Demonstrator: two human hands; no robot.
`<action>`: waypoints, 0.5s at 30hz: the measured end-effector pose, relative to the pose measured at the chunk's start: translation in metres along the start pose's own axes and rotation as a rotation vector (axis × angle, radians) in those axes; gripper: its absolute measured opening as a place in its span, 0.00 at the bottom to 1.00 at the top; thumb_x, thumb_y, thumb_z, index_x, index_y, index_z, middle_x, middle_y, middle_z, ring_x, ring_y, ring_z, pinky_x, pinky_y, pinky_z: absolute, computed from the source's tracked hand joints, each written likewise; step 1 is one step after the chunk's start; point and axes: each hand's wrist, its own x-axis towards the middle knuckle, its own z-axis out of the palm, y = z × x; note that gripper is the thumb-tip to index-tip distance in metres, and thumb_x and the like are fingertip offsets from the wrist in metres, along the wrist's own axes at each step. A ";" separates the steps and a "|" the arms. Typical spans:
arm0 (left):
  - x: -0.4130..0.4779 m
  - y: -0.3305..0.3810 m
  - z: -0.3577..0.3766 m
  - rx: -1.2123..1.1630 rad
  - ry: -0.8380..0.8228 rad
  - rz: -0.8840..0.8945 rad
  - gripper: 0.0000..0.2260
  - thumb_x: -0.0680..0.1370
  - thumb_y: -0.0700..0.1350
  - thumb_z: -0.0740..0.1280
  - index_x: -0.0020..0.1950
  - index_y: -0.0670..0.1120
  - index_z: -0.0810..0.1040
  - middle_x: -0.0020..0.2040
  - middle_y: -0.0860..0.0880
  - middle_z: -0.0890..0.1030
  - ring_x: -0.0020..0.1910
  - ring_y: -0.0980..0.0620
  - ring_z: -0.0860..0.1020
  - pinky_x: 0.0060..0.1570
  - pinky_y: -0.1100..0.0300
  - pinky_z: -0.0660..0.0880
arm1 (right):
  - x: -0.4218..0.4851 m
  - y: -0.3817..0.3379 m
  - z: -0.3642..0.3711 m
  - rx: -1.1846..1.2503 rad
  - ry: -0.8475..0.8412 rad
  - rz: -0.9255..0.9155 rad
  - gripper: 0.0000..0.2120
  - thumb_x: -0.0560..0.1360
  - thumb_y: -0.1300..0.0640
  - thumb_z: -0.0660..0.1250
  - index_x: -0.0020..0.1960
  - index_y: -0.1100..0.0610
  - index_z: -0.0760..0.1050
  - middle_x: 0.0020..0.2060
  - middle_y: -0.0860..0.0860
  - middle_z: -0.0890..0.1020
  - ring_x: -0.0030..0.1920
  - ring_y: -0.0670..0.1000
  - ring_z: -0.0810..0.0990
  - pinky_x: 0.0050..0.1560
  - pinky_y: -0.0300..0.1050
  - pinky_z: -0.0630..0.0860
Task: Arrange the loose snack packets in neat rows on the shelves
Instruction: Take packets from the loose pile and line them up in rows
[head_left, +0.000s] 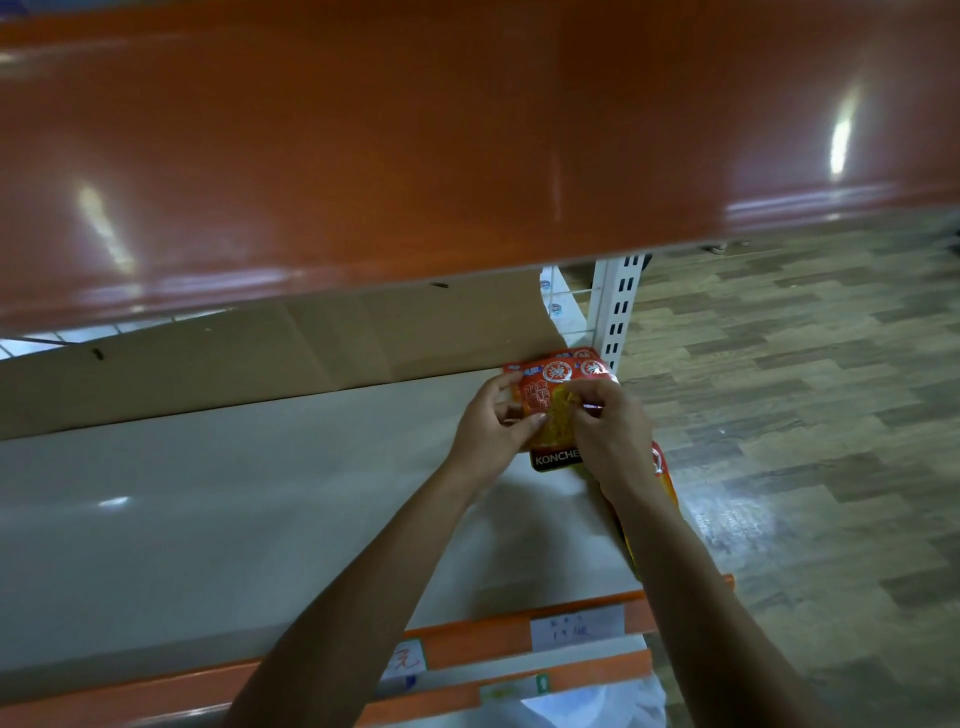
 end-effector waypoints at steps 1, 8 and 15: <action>0.000 -0.001 -0.002 -0.003 0.019 -0.004 0.24 0.75 0.37 0.71 0.69 0.48 0.70 0.54 0.38 0.81 0.53 0.44 0.81 0.51 0.52 0.81 | 0.000 0.000 0.001 -0.036 -0.010 -0.019 0.12 0.74 0.64 0.65 0.56 0.56 0.81 0.51 0.53 0.83 0.45 0.47 0.77 0.42 0.30 0.70; 0.016 -0.013 -0.016 0.255 0.156 -0.004 0.22 0.72 0.43 0.75 0.64 0.50 0.75 0.51 0.48 0.82 0.45 0.57 0.80 0.45 0.64 0.78 | 0.002 0.002 -0.003 -0.324 0.027 -0.132 0.14 0.76 0.61 0.64 0.60 0.56 0.79 0.58 0.55 0.80 0.59 0.57 0.76 0.54 0.44 0.68; 0.025 -0.015 -0.009 0.470 0.120 0.065 0.24 0.73 0.46 0.75 0.68 0.48 0.75 0.54 0.47 0.83 0.49 0.54 0.80 0.52 0.63 0.74 | 0.005 0.012 -0.015 -0.490 -0.030 -0.146 0.11 0.76 0.60 0.62 0.56 0.59 0.79 0.55 0.57 0.80 0.56 0.59 0.75 0.50 0.47 0.65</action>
